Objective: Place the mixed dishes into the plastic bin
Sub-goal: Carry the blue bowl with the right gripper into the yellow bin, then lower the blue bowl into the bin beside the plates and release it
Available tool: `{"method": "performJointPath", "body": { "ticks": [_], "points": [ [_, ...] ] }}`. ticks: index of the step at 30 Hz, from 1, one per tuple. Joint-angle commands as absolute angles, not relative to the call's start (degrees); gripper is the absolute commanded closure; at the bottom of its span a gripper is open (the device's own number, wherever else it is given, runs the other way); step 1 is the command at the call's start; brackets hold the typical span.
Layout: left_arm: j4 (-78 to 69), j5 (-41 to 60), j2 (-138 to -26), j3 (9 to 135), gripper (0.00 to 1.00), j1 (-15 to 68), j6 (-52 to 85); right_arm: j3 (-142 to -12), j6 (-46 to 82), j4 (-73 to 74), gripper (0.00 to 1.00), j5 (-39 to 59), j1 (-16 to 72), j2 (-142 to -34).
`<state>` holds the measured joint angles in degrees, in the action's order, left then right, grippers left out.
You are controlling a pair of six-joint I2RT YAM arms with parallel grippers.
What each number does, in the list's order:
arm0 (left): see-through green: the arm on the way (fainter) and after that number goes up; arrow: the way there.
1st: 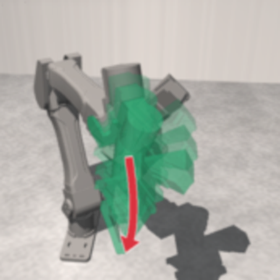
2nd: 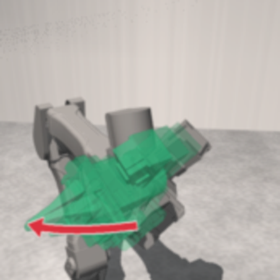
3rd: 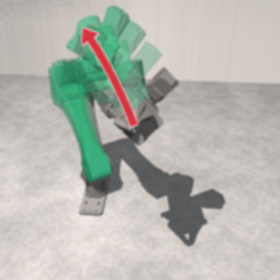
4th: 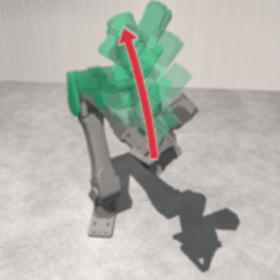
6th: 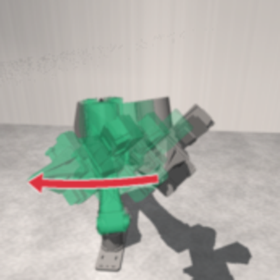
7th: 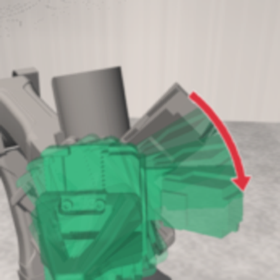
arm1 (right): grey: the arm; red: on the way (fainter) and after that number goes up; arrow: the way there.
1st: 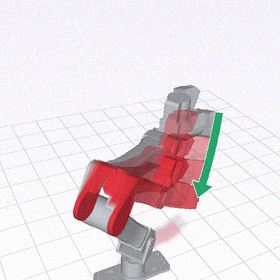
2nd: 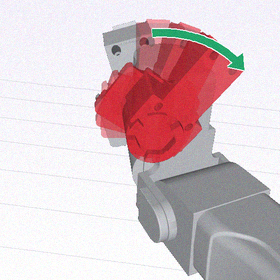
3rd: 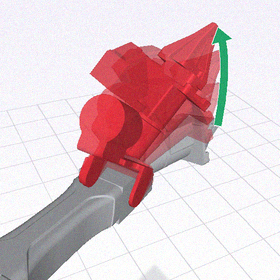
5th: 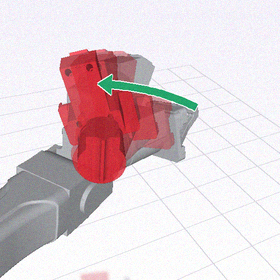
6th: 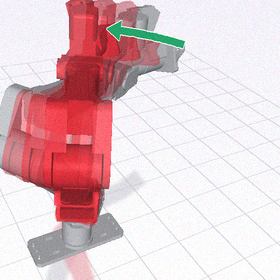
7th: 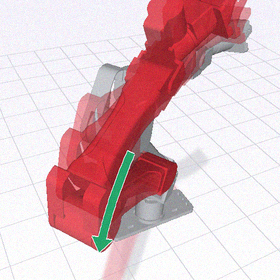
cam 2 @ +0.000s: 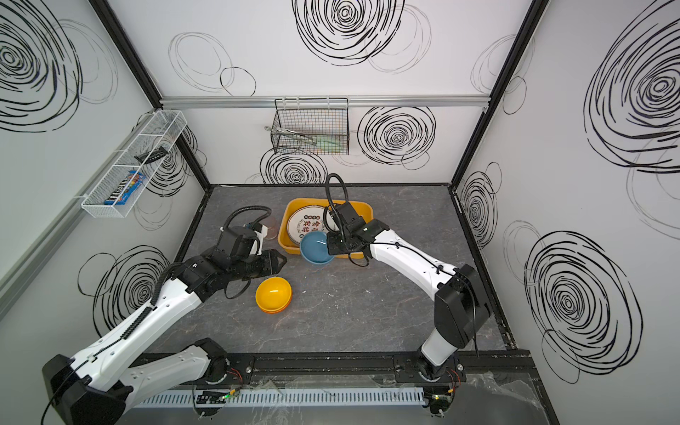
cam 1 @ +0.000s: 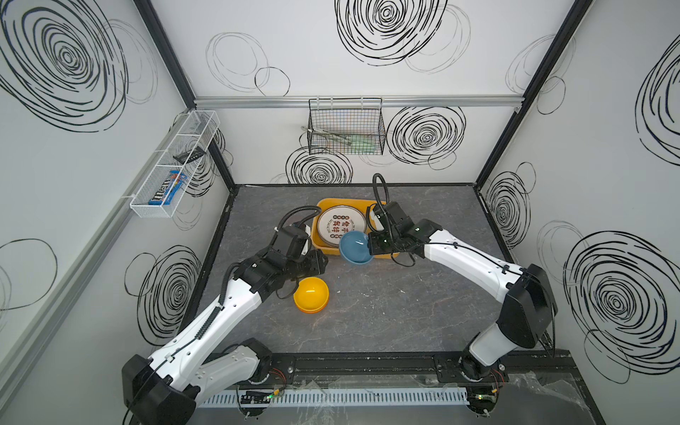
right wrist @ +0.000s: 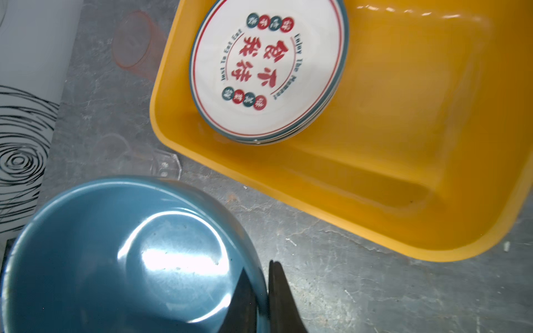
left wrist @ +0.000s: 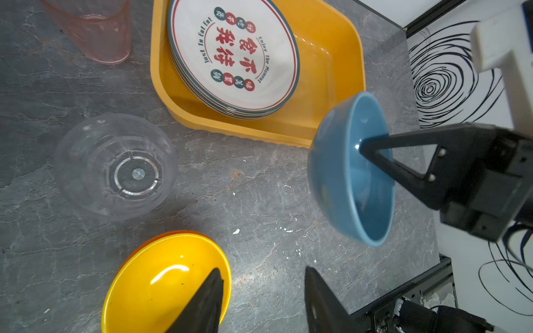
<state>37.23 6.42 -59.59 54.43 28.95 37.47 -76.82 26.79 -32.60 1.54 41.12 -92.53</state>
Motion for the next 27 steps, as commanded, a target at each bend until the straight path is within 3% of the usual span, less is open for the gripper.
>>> {"method": "performJointPath", "body": {
  "ticks": [1,11,27],
  "points": [
    [37.18,8.04,-58.46,52.97,0.47,27.46,36.79,-79.52,25.34,-33.96,0.93,-2.58,39.57,-94.08],
    [36.56,11.22,-55.61,48.33,0.43,23.35,36.04,-87.52,23.29,-37.05,0.93,-10.27,32.59,-103.24],
    [37.96,13.12,-52.13,44.24,0.42,19.11,35.29,-107.4,25.03,-43.07,0.95,-11.68,25.2,-122.99]
  ]
}}
